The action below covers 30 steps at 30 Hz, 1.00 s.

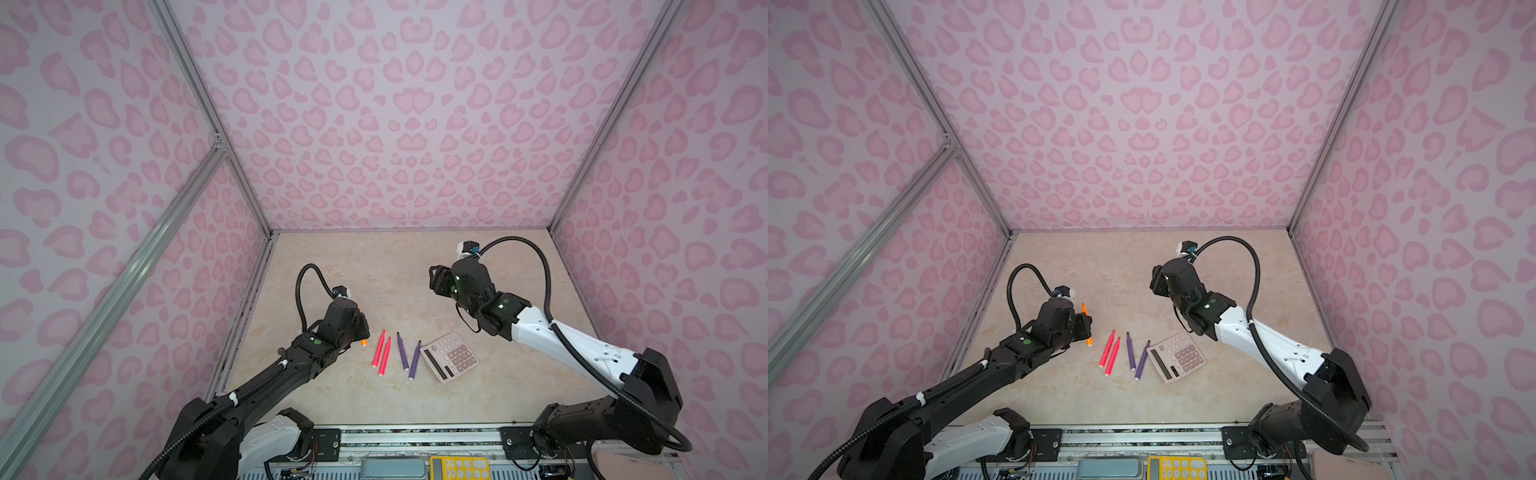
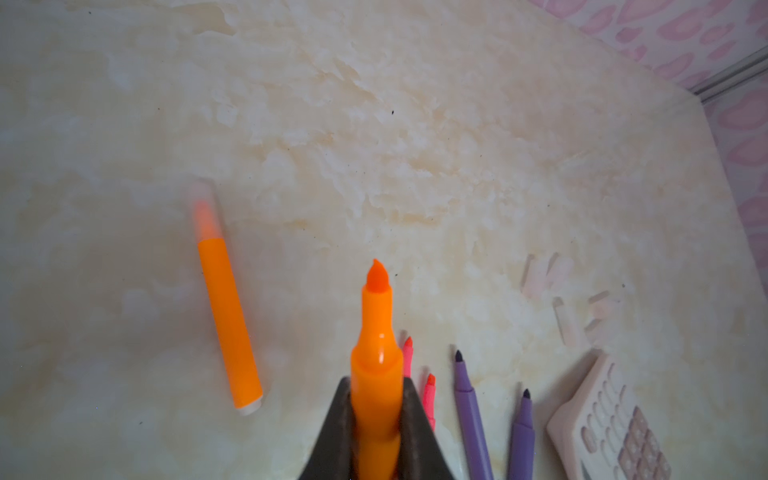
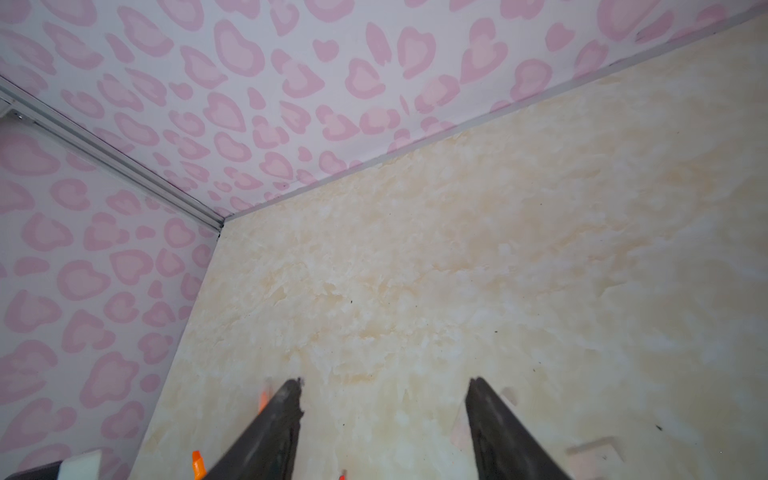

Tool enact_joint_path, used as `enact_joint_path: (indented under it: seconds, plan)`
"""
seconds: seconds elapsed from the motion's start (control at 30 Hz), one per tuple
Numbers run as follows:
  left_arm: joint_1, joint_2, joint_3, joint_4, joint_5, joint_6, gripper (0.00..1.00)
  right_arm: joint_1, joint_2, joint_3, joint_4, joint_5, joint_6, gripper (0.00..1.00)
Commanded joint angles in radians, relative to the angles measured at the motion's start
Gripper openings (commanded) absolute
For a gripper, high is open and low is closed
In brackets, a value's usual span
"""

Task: Insert the pens into the pen caps
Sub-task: 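Withdraw the right gripper and move it over the translucent pink caps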

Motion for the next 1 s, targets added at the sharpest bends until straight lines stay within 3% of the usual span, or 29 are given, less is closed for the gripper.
enact_joint_path:
  seconds: [0.0,0.17,0.23,0.33,0.37,0.43,0.53,0.63,0.97]
  plan:
    - [-0.01,0.01,0.046,0.081,0.007,-0.093,0.03,0.077,-0.098,0.016,-0.245,0.164,0.018,0.65]
    - [-0.042,-0.065,-0.015,0.096,-0.106,0.015,0.03,0.145,-0.202,0.014,-0.296,0.209,-0.009,0.64]
    - [-0.042,-0.097,-0.051,0.097,-0.123,0.037,0.03,0.139,-0.176,0.035,-0.319,0.24,-0.054,0.64]
    - [-0.043,-0.127,-0.072,0.147,-0.065,0.067,0.03,0.119,-0.055,0.051,-0.305,0.276,-0.127,0.63]
    - [-0.047,-0.133,-0.074,0.172,-0.042,0.087,0.03,0.098,0.007,0.062,-0.299,0.235,-0.131,0.62]
    - [-0.057,-0.137,-0.086,0.21,-0.018,0.11,0.03,0.051,0.13,0.129,-0.351,0.045,-0.117,0.52]
    - [-0.061,-0.139,-0.106,0.247,0.003,0.11,0.03,0.084,0.305,0.254,-0.446,0.173,-0.143,0.51]
    - [-0.062,-0.132,-0.093,0.245,0.032,0.116,0.03,0.064,0.432,0.354,-0.529,0.106,-0.15,0.51]
    - [-0.088,-0.072,-0.08,0.265,0.061,0.128,0.03,0.022,0.549,0.326,-0.43,-0.047,-0.15,0.51]
